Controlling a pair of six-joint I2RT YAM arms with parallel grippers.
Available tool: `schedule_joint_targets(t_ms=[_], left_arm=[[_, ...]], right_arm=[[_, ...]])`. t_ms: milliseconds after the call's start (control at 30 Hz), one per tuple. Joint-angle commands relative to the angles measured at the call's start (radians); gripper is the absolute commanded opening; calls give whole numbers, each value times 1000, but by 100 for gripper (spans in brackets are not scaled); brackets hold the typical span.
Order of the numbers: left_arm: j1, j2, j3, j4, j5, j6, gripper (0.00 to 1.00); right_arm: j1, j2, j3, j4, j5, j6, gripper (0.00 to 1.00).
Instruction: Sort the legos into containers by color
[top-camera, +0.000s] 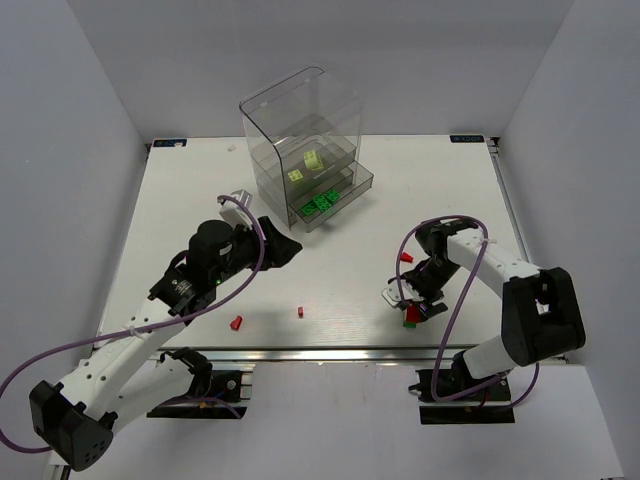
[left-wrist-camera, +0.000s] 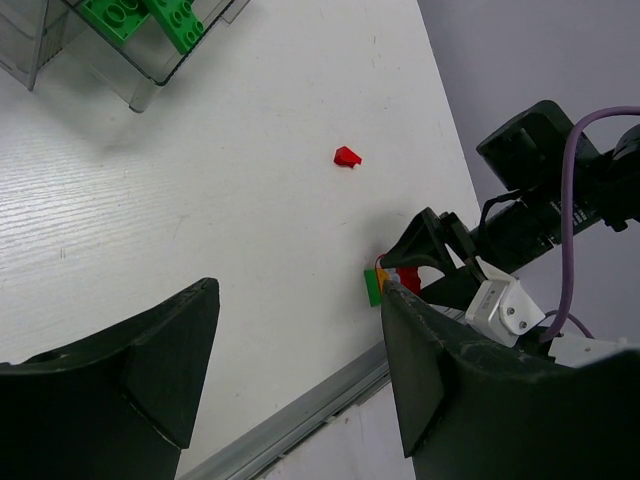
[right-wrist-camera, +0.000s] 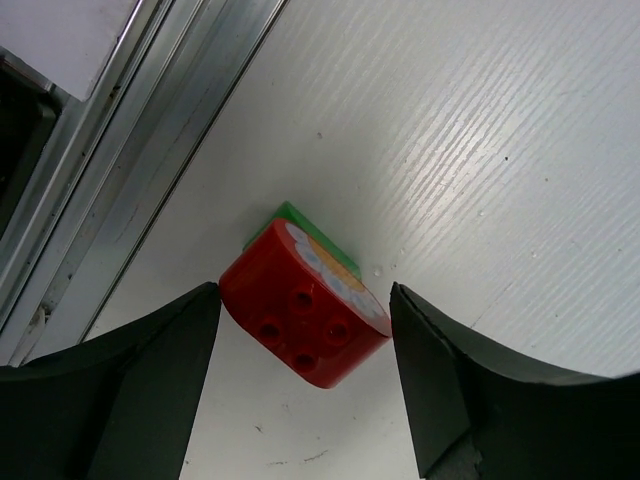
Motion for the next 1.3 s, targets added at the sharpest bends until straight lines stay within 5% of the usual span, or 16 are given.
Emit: schedule_joint_targets(t_ms=[0, 133, 333, 533, 667, 833, 1000, 1267], left_arm=[[0, 3, -13, 16, -3, -9, 76], [0, 11, -13, 23, 2, -12, 76], [0, 11, -18, 28, 3, -15, 75], [0, 22, -16, 46, 16, -21, 75], [0, 41, -18, 91, 45, -28, 75], [-11, 95, -25, 225, 109, -35, 75], [-20, 199, -10, 368, 166, -23, 76], [-20, 328, 82, 417, 224, 78, 76]], right_arm=[[5, 13, 29, -32, 14, -782, 74], [4, 14, 28, -36, 28, -760, 65], [8, 25, 44, -23, 17, -707, 39], [10, 53, 87, 16, -26, -592, 29], [18, 120, 193, 32, -137, -351, 19], [31, 217, 448, 40, -302, 219, 0], [28, 384, 745, -23, -484, 736, 0], [24, 467, 877, -42, -682, 1072, 0]])
